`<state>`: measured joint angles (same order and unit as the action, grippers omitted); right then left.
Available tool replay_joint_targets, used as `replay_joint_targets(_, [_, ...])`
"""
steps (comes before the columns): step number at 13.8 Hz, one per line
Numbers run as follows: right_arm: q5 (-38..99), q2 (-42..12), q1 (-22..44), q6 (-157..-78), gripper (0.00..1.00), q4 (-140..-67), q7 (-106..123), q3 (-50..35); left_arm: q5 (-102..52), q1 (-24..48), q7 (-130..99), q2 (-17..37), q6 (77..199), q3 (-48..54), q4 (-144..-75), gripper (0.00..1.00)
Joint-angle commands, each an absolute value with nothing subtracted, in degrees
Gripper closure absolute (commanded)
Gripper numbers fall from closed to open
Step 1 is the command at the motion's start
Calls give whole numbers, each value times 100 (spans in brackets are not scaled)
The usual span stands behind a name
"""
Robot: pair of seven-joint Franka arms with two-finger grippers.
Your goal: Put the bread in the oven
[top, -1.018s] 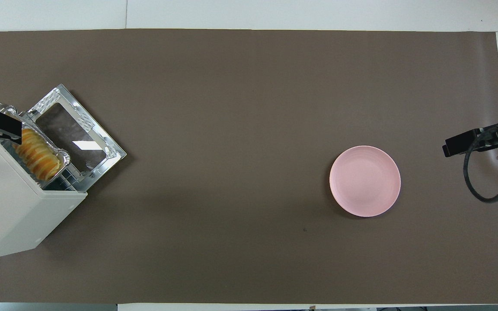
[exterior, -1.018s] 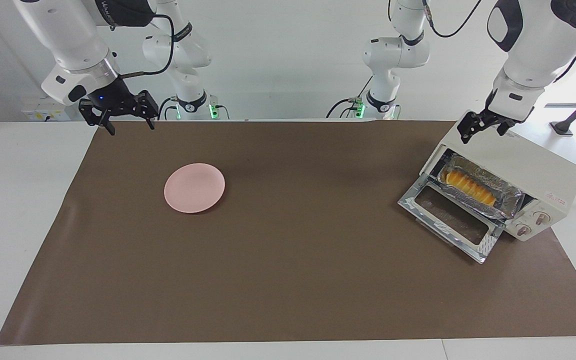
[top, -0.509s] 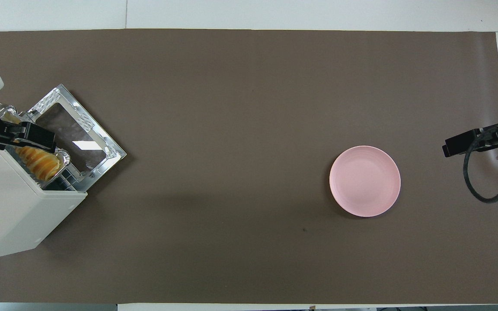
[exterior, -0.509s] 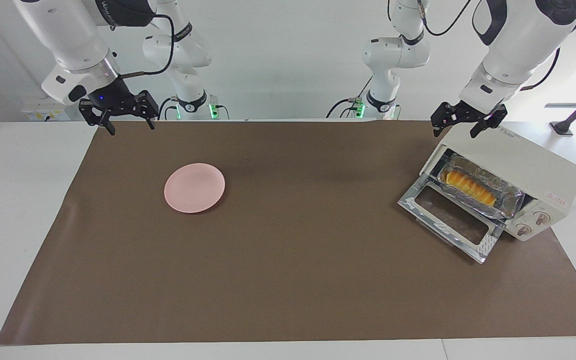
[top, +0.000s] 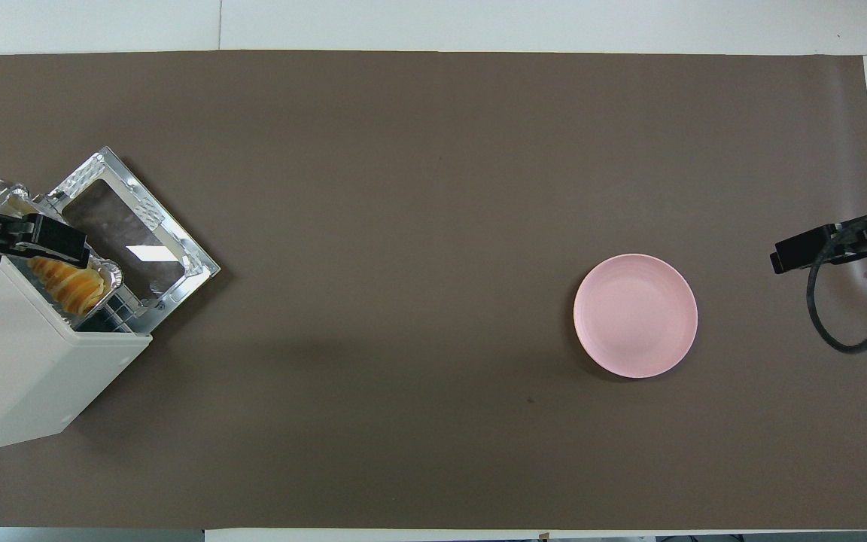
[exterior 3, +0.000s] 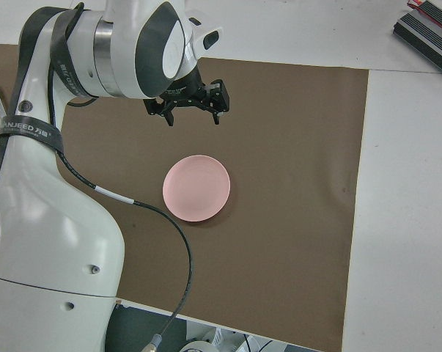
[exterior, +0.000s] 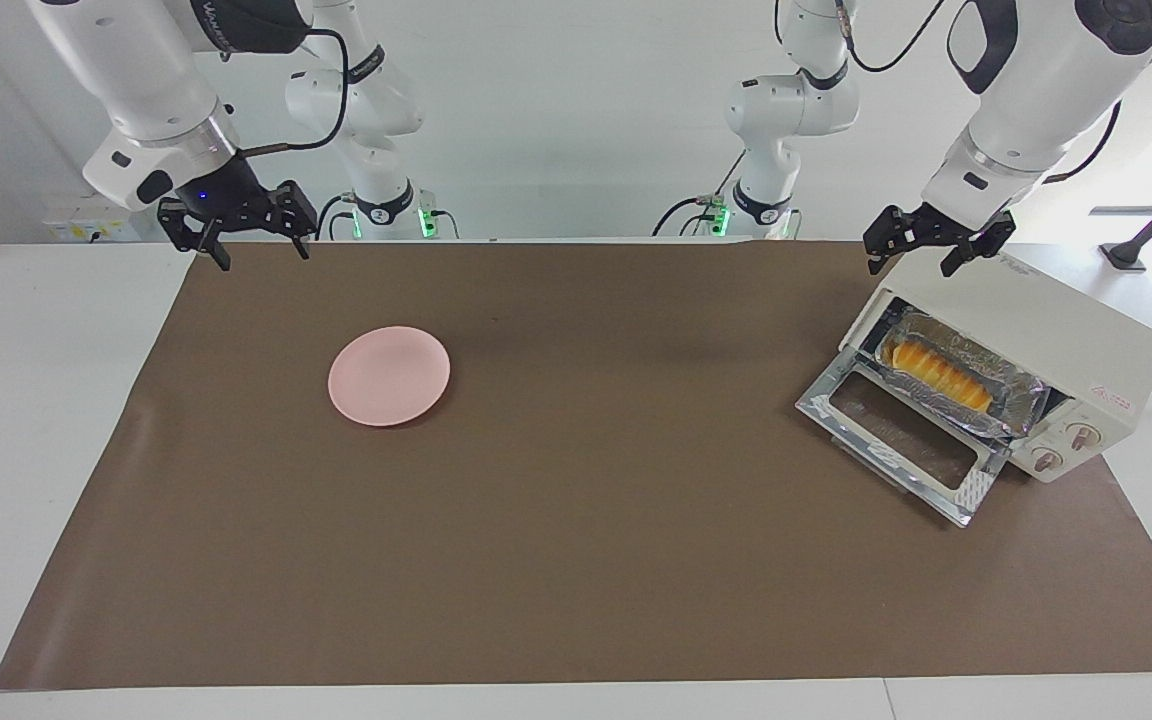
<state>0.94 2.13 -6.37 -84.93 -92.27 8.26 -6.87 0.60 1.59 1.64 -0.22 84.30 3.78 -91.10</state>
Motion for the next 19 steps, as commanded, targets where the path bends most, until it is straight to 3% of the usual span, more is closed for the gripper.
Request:
replay_joint_targets(1, [167,237,-712,-8420,0,-9255,809,-738,-35,140,-7,-158,8498,431,-9176,0])
replay_joint_targets(19, [167,237,-712,-8420,0,-9255,809,-738,-62,149,-290,-123,9123,457,-9202,0])
